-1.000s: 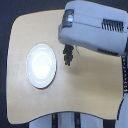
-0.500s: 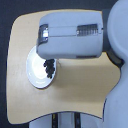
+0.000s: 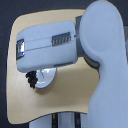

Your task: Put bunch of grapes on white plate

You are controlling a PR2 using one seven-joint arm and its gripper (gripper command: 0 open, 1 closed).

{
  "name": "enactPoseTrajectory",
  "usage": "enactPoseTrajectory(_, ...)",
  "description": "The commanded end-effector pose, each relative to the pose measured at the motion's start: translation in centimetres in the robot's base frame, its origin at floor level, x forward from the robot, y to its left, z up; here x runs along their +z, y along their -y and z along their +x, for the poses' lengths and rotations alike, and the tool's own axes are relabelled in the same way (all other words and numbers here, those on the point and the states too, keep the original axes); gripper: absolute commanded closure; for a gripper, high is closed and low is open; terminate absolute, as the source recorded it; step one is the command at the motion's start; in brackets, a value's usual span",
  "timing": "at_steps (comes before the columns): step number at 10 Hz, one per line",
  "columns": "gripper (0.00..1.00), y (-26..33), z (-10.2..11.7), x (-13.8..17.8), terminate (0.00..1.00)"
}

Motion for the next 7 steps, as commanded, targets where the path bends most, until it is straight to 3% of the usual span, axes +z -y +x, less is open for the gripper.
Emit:
enactPoseTrajectory(1,1.00,-3.0,1.3,-3.9,0.00)
enactPoseTrajectory(7,1.00,-1.4,3.6,-5.8,0.00)
